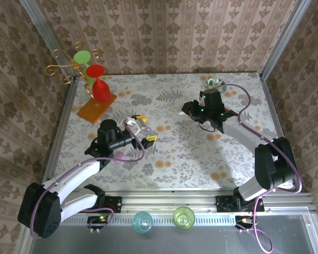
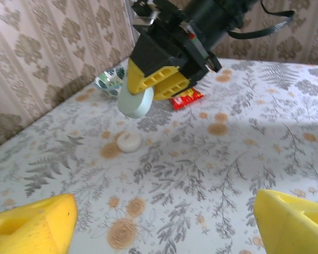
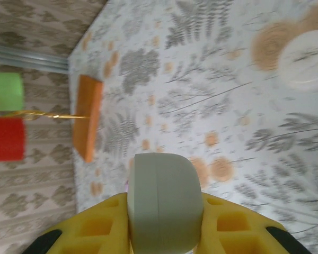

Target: Insert the wireless bluetooth earbuds into the charging case

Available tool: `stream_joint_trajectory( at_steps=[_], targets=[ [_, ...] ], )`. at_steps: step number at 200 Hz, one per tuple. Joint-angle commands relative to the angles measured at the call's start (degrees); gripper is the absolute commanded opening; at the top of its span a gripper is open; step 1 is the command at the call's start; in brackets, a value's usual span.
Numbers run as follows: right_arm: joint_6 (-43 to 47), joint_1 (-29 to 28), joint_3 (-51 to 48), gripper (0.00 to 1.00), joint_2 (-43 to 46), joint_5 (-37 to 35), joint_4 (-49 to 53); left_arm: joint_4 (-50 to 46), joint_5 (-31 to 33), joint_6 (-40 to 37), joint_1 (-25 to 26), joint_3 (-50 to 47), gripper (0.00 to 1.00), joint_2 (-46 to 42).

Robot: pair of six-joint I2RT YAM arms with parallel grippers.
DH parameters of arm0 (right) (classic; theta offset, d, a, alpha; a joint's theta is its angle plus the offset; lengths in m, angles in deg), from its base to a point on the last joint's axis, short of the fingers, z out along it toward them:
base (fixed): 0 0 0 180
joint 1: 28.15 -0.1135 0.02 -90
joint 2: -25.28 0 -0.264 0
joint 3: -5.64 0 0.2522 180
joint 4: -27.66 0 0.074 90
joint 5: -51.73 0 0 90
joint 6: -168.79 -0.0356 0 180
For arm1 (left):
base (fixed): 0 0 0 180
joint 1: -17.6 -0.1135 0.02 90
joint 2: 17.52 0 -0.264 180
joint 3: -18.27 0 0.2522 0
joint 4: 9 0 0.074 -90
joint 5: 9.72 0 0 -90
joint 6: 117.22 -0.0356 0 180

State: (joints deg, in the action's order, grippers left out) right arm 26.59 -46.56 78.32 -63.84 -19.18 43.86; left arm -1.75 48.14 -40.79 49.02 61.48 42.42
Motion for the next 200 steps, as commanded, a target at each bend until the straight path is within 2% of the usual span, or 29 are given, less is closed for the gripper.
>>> stream_joint_trajectory(
  at_steps=[1,73,116,129,163,180,200],
  targets=[
    [4.7,1.0,-1.23,0.24,-3.37,-4.2,3.07,-2.38,-0.38,-2.29,1.11,2.58,0.86,1.43],
    [6.93,3.98,-3.34,0.25,-11.35,-6.96,3.05,-3.37,3.06,-1.03,2.59,2.19,0.91,3.25],
    [7.11,6.01,-5.53,0.31,-13.36,-8.28,2.3,-6.82,6.91,1.01,3.02,2.98,0.97,3.25],
    [7.58,6.45,-6.36,0.36,-12.28,-8.82,2.33,-9.29,8.76,1.59,3.12,3.79,0.98,2.91],
    [11.1,6.73,-7.22,0.66,-5.69,-12.98,5.3,-19.42,14.92,2.08,3.12,6.73,1.0,0.71],
    [13.51,6.78,-7.62,0.76,-1.7,-14.71,6.77,-27.36,17.88,0.12,3.28,9.55,1.0,-0.37],
    [16.54,6.75,-8.79,0.82,3.37,-15.2,6.79,-37.56,20.19,-4.82,3.3,13.22,0.98,-1.64]
  ],
)
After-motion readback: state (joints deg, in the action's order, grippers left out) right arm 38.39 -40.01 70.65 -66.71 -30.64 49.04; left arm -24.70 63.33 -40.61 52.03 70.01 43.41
